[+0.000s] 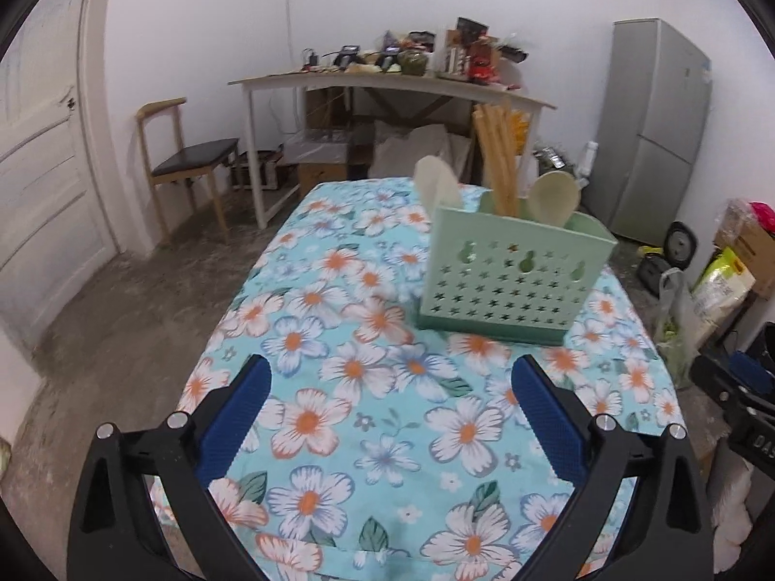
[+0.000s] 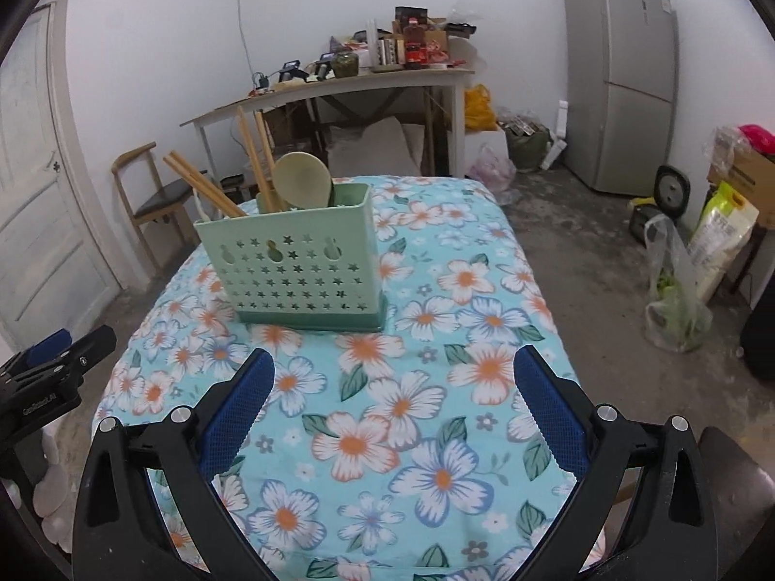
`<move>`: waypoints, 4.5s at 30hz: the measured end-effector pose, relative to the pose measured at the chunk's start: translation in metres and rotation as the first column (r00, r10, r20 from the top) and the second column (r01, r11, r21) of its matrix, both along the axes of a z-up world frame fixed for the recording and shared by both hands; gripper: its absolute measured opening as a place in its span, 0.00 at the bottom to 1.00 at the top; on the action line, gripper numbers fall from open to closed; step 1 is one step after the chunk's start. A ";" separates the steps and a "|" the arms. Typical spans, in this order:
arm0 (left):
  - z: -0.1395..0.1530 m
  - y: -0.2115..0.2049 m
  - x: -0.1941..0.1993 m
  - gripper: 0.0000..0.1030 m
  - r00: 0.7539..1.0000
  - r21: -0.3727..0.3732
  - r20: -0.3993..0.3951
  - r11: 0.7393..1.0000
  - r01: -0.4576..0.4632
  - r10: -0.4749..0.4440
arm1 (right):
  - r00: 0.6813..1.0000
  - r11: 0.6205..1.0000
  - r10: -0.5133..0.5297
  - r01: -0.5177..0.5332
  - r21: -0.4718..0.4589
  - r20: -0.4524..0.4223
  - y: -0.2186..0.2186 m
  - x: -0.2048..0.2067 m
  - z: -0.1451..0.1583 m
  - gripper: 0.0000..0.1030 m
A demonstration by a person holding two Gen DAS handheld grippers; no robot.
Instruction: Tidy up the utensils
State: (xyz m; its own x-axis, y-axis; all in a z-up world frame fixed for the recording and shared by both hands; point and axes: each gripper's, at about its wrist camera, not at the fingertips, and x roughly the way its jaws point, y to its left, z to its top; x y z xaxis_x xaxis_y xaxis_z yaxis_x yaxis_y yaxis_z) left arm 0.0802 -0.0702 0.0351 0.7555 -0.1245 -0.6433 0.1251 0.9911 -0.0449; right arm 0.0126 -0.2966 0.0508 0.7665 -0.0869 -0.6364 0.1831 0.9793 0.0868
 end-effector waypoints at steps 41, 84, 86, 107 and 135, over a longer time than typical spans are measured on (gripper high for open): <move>-0.016 0.002 0.023 0.95 0.994 0.060 -0.057 0.994 -0.088 0.091 | 0.994 0.993 -0.096 0.092 -0.078 -0.054 -0.023 0.016 -0.015 0.92; -0.013 -0.002 0.022 0.95 0.995 0.062 -0.059 0.995 -0.074 0.078 | 0.996 0.995 -0.069 0.065 -0.070 -0.054 -0.020 0.019 -0.016 0.92; -0.013 -0.001 0.022 0.95 0.995 0.062 -0.059 0.995 -0.074 0.077 | 0.996 0.996 -0.069 0.065 -0.069 -0.054 -0.019 0.019 -0.016 0.92; -0.014 -0.002 0.022 0.95 0.995 0.065 -0.060 0.995 -0.074 0.078 | 0.997 0.996 -0.061 0.057 -0.072 -0.054 -0.016 0.023 -0.013 0.92; -0.014 -0.003 0.021 0.95 0.995 0.065 -0.062 0.995 -0.071 0.075 | 0.997 0.996 -0.058 0.054 -0.067 -0.056 -0.017 0.023 -0.016 0.92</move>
State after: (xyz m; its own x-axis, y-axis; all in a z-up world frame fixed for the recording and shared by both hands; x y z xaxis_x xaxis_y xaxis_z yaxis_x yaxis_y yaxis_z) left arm 0.1012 -0.0729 0.0213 0.7182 -0.0286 -0.6952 0.0513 0.9986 0.0119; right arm 0.0356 -0.3134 0.0345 0.7215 -0.1711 -0.6709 0.2404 0.9706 0.0110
